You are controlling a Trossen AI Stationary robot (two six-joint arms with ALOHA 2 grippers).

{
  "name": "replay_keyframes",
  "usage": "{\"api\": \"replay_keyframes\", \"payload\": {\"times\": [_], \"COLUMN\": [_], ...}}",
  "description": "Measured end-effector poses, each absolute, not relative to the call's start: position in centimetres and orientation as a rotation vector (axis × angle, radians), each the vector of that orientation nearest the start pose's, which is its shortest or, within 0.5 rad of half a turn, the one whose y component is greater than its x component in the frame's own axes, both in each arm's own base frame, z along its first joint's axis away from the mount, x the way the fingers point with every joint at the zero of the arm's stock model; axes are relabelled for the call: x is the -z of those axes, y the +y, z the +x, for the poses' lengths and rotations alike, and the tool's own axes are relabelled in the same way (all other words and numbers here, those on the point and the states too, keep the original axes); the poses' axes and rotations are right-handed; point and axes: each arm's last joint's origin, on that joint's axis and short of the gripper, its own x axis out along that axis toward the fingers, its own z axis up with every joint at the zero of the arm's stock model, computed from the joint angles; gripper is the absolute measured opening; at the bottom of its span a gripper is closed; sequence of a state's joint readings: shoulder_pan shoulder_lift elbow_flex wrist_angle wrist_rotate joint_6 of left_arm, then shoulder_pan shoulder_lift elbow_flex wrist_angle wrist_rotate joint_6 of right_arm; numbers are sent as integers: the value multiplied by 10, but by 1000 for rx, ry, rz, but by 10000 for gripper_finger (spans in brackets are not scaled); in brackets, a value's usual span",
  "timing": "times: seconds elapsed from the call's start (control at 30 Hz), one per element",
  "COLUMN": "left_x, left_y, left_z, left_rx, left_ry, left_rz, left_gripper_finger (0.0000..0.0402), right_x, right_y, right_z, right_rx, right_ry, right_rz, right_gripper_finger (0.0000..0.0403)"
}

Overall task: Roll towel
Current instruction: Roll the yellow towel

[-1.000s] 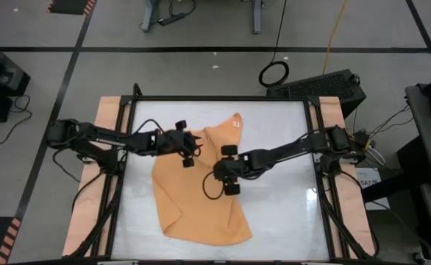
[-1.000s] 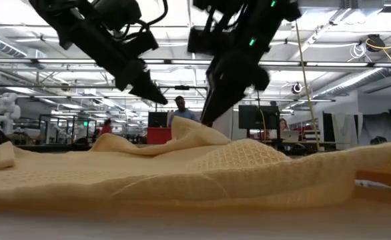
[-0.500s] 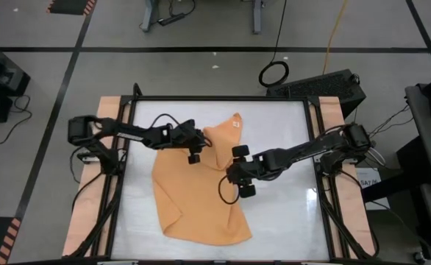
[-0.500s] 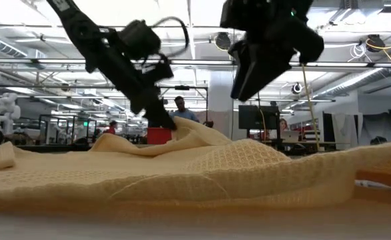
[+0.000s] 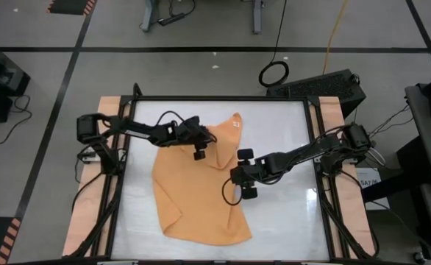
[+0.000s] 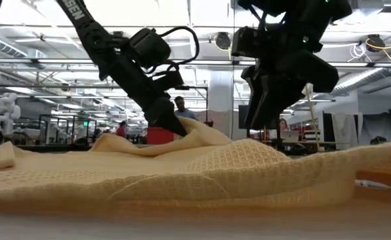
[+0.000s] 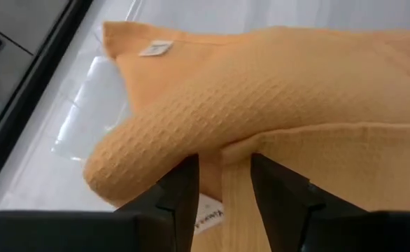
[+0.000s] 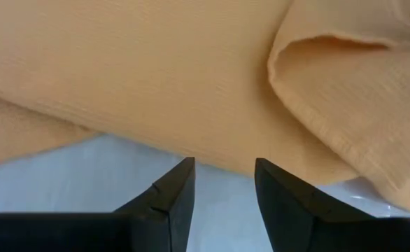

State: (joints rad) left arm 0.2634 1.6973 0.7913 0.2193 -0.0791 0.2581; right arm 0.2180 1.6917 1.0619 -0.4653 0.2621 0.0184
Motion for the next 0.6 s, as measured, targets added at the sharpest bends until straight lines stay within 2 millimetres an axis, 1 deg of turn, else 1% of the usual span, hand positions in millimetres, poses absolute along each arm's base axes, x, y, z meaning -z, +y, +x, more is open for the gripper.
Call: {"api": "replay_keyframes", "payload": {"times": [0.07,0.13,0.17,0.27,0.3,0.43,0.53,0.6], "left_x": [-147,-145,-144,-147,-148,-156,-169,-182], "left_y": [88,88,86,84,83,76,68,62], "left_z": [316,318,318,320,321,323,319,314], "left_rx": [-207,-161,-152,-160,-166,-188,-211,-238], "left_ry": [715,713,718,690,682,643,645,631], "left_rz": [203,216,218,233,239,300,324,344], "left_gripper_finger": [134,113,95,22,13,4,3,3], "right_x": [-185,-186,-186,-186,-185,-189,-200,-211], "right_y": [64,64,64,64,64,61,58,55], "right_z": [324,325,325,324,324,319,309,302], "right_rx": [48,46,46,47,48,104,164,196], "right_ry": [1051,1038,1037,1045,1049,1073,1087,1071], "right_rz": [-248,-247,-248,-248,-250,-266,-282,-293], "right_gripper_finger": [137,136,135,134,134,134,134,134]}}
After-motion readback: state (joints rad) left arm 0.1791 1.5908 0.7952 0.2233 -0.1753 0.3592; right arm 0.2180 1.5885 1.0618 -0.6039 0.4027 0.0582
